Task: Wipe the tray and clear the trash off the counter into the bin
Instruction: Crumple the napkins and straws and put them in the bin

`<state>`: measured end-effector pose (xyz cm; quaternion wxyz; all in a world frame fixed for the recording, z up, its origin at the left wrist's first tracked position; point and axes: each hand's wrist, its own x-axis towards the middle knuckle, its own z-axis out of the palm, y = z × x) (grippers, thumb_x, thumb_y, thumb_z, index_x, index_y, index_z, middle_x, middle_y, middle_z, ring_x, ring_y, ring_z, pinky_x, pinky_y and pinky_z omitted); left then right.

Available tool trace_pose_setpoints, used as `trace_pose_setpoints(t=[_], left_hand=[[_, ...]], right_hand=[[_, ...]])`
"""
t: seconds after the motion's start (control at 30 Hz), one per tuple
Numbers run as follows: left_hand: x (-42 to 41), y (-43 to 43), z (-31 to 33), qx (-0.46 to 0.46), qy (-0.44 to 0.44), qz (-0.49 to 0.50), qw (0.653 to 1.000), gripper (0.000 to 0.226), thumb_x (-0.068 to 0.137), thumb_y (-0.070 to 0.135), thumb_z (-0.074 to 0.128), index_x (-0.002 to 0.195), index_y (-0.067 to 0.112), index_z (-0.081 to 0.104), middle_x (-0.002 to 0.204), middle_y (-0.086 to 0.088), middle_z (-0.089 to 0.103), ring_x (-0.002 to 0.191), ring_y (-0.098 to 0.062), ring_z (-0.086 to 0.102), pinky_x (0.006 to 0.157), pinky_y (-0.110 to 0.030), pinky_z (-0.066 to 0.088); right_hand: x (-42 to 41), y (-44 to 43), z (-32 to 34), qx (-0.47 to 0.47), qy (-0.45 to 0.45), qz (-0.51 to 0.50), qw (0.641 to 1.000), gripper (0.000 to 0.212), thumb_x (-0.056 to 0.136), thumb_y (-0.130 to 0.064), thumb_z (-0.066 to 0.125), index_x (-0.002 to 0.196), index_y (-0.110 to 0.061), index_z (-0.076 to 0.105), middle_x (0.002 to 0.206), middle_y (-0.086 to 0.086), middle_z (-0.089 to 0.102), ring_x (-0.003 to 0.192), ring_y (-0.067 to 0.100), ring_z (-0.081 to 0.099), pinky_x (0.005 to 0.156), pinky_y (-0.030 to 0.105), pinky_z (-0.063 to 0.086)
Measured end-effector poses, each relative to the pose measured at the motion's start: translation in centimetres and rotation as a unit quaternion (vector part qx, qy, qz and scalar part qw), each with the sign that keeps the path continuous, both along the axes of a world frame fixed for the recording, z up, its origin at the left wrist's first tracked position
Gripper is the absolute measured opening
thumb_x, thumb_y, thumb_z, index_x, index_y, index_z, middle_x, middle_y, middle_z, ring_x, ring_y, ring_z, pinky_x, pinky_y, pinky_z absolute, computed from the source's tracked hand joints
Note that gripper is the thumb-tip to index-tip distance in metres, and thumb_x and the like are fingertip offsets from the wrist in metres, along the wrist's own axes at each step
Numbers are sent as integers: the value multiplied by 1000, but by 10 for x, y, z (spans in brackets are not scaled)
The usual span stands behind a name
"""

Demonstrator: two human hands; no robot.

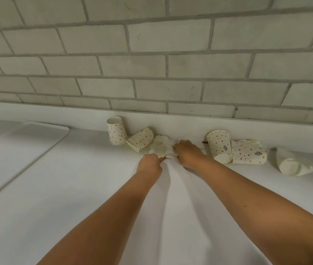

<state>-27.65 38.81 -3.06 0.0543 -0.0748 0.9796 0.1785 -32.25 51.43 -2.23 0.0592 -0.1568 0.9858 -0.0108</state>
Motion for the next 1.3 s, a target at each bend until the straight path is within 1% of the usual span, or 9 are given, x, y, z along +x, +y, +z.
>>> trace_pose_setpoints(t=[0.3,0.57,0.67,0.77,0.87,0.93,1.1,1.2,1.3], left_hand=[[15,-2,-1,-71,-66,-15,995,28,91,4,40,113,0,57,119,-14,58,110,-26,56,88,-29,48],[36,-3,-6,-125,-28,-25,991,36,94,1,38,129,0,43,130,-14,44,120,-24,44,94,-25,40],[44,-5,-6,-70,-25,-1,997,36,94,1,38,130,-2,40,127,-13,42,110,-17,46,80,-21,37],[48,-10,-1,19,-11,49,999,33,94,0,36,126,-1,43,112,-14,46,66,-8,30,61,-15,30],[52,-20,-2,99,3,89,991,31,94,-3,32,121,-4,46,107,-21,50,82,-15,44,77,-18,36],[49,-30,-2,168,55,127,976,26,96,0,32,117,-7,44,117,-25,51,92,-23,55,73,-25,39],[52,-38,18,310,228,131,914,25,100,22,35,92,2,48,79,-6,53,75,-24,49,58,-28,37],[48,-25,29,396,181,49,899,45,86,53,52,105,12,54,94,-3,60,86,-19,57,77,-29,47],[46,-14,28,455,98,26,885,54,77,61,59,117,25,51,110,0,63,100,-16,63,91,-37,52]], right_hand=[[4,10,39,-183,4,-56,981,21,97,-15,35,94,-17,55,83,4,55,87,23,46,58,24,31],[23,28,38,-118,-99,19,988,47,96,-30,48,141,-27,36,132,7,52,114,26,54,83,28,41],[36,30,24,-29,-132,47,990,63,81,-37,68,137,-24,42,129,-1,48,115,21,52,88,28,43],[40,24,11,-28,-92,44,994,10,87,-13,54,94,-21,54,91,-3,50,80,18,51,58,24,38],[42,23,9,-56,-50,31,997,19,89,-6,47,99,-16,61,97,2,59,92,23,58,61,25,37],[43,24,17,-99,-21,31,994,22,90,-13,52,108,-17,64,105,3,61,103,25,59,71,28,41],[45,14,36,-188,56,37,980,25,90,-7,48,103,-6,69,94,12,54,95,29,57,67,26,33],[49,-5,37,-292,51,41,954,20,86,2,49,83,-4,68,74,2,53,77,23,54,59,23,38],[58,-24,38,-484,-70,-6,872,23,87,5,50,97,-6,67,86,4,65,71,14,59,53,10,46]])
